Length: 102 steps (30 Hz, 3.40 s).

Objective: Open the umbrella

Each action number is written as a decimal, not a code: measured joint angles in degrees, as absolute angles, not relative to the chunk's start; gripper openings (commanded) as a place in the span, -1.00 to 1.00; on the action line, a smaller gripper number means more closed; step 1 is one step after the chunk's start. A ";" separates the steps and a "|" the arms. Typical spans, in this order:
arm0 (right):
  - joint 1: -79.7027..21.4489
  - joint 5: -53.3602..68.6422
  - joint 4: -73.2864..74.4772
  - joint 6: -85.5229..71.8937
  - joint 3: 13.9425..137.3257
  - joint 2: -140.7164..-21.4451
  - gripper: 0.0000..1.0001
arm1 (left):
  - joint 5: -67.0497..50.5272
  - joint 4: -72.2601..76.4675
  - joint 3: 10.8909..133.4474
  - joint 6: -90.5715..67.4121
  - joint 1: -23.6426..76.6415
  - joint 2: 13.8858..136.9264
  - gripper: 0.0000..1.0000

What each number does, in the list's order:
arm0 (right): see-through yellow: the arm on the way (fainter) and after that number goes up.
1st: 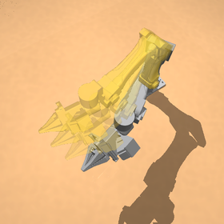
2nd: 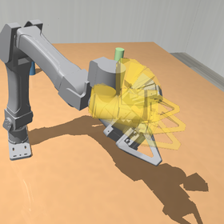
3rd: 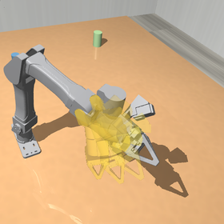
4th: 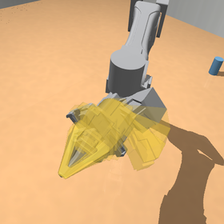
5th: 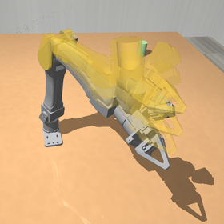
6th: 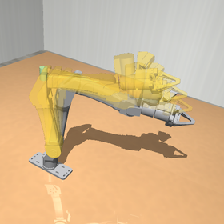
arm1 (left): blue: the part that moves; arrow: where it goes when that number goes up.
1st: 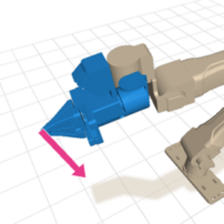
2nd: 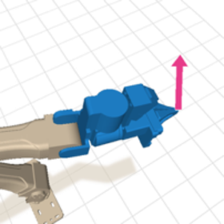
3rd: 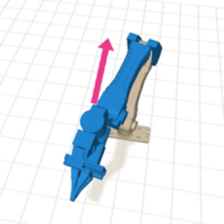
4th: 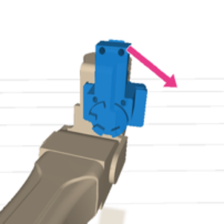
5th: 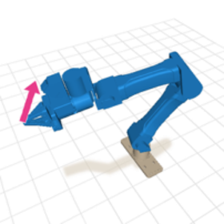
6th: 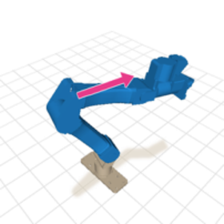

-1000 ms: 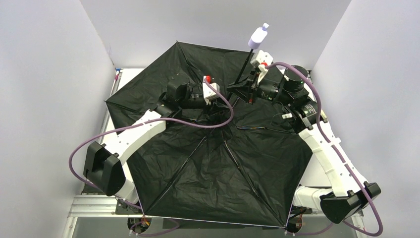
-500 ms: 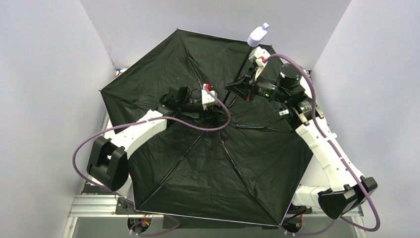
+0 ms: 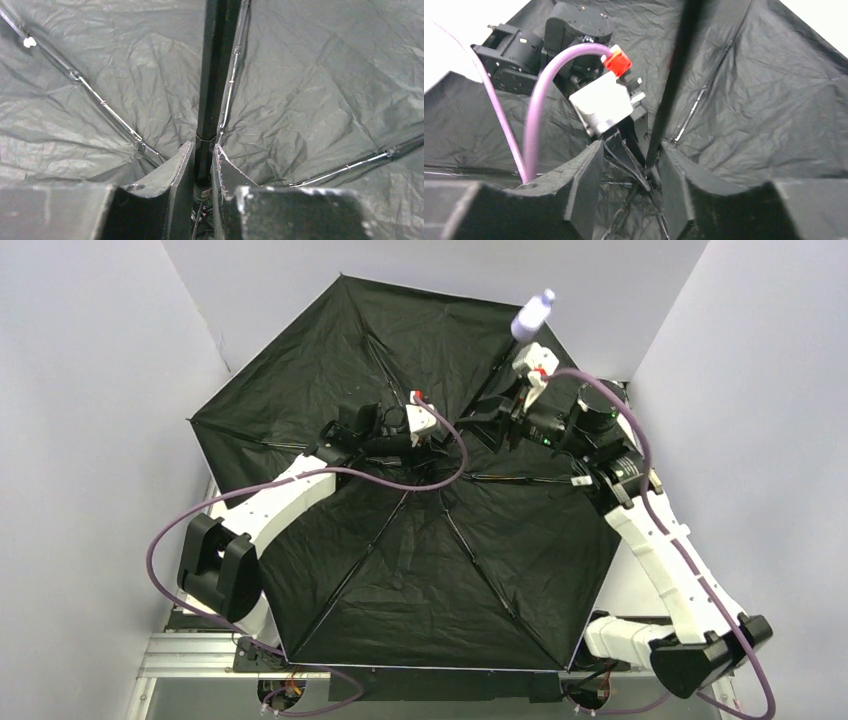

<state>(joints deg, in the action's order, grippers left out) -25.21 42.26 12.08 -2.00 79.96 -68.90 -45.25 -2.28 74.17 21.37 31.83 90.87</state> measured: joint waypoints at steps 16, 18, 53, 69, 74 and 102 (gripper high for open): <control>-23.75 30.72 24.27 5.74 56.86 -47.83 0.60 | -36.01 -2.48 83.64 25.17 26.96 85.27 -1.00; -20.99 29.10 26.39 5.28 57.34 -47.48 0.58 | -35.31 -2.72 83.64 30.52 26.83 83.02 -1.00; -27.49 45.74 74.06 7.49 92.75 -70.59 0.19 | -26.33 18.28 65.17 103.98 25.63 76.44 -1.00; -27.18 47.35 75.42 12.05 82.26 -71.66 -1.00 | -28.01 26.41 70.74 105.56 26.04 81.78 -1.00; -26.68 46.85 73.84 11.75 80.55 -71.33 -1.00 | -28.32 27.09 73.06 107.22 26.48 85.01 -0.93; -26.15 31.07 63.29 15.94 79.61 -70.48 -1.00 | -17.23 25.93 90.45 110.39 28.58 100.88 -0.76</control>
